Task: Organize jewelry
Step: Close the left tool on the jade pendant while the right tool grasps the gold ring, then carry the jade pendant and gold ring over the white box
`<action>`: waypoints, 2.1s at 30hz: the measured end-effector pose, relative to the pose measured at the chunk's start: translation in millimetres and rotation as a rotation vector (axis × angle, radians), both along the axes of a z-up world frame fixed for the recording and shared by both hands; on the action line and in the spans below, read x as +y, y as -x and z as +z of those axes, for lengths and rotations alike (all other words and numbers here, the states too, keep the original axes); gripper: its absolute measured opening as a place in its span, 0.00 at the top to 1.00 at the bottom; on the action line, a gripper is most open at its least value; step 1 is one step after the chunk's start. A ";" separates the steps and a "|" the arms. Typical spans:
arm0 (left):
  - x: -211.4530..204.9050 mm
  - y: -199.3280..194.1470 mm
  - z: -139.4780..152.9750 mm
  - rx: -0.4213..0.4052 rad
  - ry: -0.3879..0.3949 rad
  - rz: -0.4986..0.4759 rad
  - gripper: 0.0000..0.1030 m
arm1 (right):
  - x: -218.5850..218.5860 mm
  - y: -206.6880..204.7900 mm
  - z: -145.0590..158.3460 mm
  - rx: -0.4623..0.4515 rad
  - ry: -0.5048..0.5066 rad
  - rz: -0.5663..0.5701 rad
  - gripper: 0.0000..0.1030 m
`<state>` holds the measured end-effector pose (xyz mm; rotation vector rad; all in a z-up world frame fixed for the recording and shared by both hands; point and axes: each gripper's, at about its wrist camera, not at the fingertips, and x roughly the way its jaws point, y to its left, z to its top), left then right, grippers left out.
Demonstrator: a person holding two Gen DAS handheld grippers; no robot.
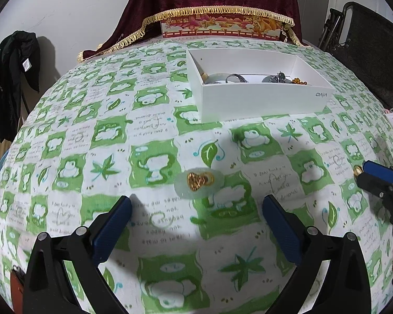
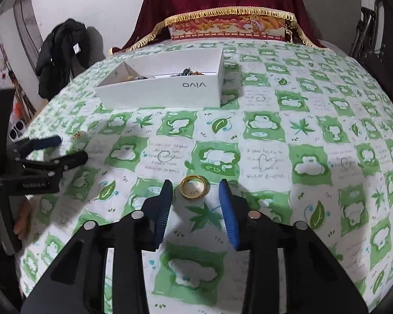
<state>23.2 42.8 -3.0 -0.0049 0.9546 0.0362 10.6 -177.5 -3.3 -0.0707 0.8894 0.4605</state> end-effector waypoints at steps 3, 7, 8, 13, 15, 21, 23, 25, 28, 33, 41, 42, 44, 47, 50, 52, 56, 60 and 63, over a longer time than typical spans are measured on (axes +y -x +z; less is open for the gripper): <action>1.1 -5.5 0.1 -0.003 -0.003 -0.010 0.03 | 7.1 2.5 -0.5 -0.016 0.046 0.005 0.65; 1.9 -8.7 1.5 -0.014 0.007 -0.033 0.12 | 8.3 2.4 -1.6 -0.021 0.060 0.005 0.65; 1.4 -8.5 2.1 -0.019 0.005 -0.042 0.17 | 8.4 2.3 -1.5 -0.021 0.063 0.005 0.65; -4.3 -4.7 5.9 -0.046 0.011 -0.100 0.46 | 9.8 3.8 -1.5 -0.027 0.077 0.004 0.65; -5.9 -3.8 6.4 -0.050 0.012 -0.113 0.53 | 10.1 4.0 -1.4 -0.027 0.076 0.004 0.65; -10.7 1.5 6.6 -0.057 0.020 -0.136 0.66 | 10.2 3.8 -1.5 -0.029 0.080 0.005 0.65; -13.1 2.0 6.3 -0.057 0.004 -0.137 0.66 | 10.4 3.9 -1.6 -0.029 0.082 0.005 0.65; -16.3 2.7 6.0 -0.056 -0.015 -0.140 0.65 | 10.5 3.9 -1.6 -0.029 0.082 0.006 0.65; -19.0 1.3 5.4 -0.056 -0.042 -0.132 0.57 | 11.3 4.6 -1.5 -0.032 0.089 0.007 0.65; -13.7 -3.3 5.8 -0.053 -0.005 -0.136 0.59 | 12.2 5.5 -0.8 -0.038 0.091 0.019 0.75; -22.1 4.8 9.7 -0.080 0.008 -0.178 0.70 | 10.3 5.0 -0.5 -0.034 0.072 0.023 0.81; -22.4 5.9 10.0 -0.083 0.011 -0.178 0.70 | 10.0 5.1 -0.4 -0.033 0.069 0.023 0.81; -22.7 7.7 11.1 -0.092 0.013 -0.176 0.70 | 9.5 5.7 0.1 -0.034 0.065 0.022 0.81; -24.7 12.2 14.4 -0.115 0.008 -0.176 0.70 | 8.5 6.4 1.3 -0.039 0.058 0.018 0.81; -29.4 18.0 17.6 -0.138 -0.007 -0.184 0.70 | 7.3 7.1 2.9 -0.049 0.052 0.012 0.81; -32.9 20.8 19.5 -0.154 -0.023 -0.185 0.70 | 6.9 8.0 3.9 -0.055 0.048 0.009 0.81; -34.9 23.4 21.4 -0.170 -0.035 -0.181 0.70 | 5.0 11.1 7.7 -0.076 0.035 0.003 0.81; -33.9 25.8 23.2 -0.185 -0.040 -0.171 0.70 | 2.4 15.6 12.2 -0.106 0.019 0.000 0.81; -35.2 28.4 24.8 -0.196 -0.045 -0.169 0.70 | 2.0 18.8 14.9 -0.126 0.016 -0.002 0.81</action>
